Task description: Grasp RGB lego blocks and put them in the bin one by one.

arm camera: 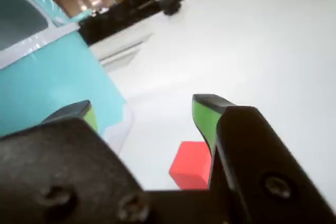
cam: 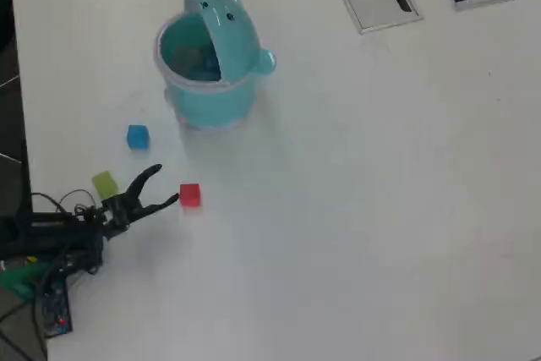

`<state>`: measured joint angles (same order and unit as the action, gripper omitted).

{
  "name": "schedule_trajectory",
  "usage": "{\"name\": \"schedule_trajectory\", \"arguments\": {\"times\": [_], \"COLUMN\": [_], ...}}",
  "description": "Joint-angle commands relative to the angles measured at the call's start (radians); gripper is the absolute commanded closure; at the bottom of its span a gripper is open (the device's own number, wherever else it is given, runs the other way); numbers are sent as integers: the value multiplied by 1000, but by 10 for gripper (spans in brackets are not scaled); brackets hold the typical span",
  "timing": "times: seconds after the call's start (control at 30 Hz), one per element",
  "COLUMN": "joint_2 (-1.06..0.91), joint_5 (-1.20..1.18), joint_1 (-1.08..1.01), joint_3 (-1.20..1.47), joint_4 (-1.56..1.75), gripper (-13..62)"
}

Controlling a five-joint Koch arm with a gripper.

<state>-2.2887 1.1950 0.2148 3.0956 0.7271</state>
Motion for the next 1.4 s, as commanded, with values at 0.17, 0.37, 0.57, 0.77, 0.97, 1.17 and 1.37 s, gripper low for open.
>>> {"name": "schedule_trajectory", "arguments": {"times": [0.17, 0.37, 0.57, 0.77, 0.97, 1.17, 1.37], "joint_2": [-55, -26, 54, 195, 284, 354, 449], "joint_5": [213, 285, 364, 440, 485, 497, 522], "joint_1": [103, 118, 92, 26, -28, -52, -69], "joint_3": [3, -81, -213, -327, -379, -443, -474], "joint_4": [-172, -368, -457, -459, -474, -528, -522], "gripper": [164, 173, 173, 172, 171, 172, 171]}}
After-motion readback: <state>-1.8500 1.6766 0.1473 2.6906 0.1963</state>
